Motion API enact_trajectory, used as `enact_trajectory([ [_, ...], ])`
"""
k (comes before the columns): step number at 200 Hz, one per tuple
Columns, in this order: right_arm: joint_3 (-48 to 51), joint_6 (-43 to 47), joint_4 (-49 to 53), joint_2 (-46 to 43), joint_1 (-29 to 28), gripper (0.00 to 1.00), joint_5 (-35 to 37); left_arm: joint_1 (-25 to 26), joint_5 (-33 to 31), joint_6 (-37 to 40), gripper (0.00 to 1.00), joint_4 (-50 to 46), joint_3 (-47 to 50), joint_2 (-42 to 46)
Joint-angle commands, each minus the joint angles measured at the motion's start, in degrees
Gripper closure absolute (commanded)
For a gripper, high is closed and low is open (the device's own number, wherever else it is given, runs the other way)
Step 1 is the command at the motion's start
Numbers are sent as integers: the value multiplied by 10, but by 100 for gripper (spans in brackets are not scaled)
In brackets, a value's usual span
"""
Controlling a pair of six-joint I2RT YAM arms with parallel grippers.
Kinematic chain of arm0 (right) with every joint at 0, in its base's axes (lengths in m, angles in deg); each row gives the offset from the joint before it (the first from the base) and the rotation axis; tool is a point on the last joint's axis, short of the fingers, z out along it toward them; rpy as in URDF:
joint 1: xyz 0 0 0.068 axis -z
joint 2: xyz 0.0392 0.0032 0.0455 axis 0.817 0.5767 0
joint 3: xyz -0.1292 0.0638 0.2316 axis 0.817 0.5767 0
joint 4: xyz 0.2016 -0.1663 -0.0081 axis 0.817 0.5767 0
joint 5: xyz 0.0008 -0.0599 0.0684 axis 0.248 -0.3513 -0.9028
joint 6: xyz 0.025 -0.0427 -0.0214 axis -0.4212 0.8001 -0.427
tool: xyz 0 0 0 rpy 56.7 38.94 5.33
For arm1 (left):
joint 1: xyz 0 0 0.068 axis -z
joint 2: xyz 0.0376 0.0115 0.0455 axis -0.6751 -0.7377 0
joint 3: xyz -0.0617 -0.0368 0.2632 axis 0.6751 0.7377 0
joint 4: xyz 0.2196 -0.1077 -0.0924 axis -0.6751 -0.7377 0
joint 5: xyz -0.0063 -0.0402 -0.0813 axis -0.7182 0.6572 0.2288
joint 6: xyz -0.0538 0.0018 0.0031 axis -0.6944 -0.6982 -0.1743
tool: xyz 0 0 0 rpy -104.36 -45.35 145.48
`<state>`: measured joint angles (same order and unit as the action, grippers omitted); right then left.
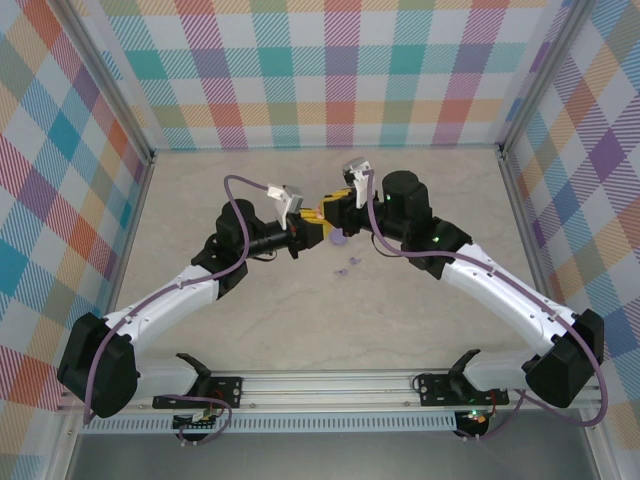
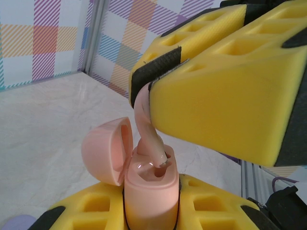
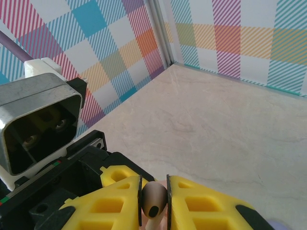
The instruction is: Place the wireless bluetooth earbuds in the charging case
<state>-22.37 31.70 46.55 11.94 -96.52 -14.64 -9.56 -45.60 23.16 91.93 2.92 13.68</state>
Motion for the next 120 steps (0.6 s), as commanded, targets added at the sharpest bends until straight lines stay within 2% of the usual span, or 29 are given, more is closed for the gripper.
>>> enact_trajectory([
  [1, -25, 14, -2, -4, -4, 81, 8, 8, 14, -9, 91, 5, -23, 9],
  [120, -23, 25, 9, -10, -7, 81, 17, 8, -8, -20, 91, -17, -34, 10],
])
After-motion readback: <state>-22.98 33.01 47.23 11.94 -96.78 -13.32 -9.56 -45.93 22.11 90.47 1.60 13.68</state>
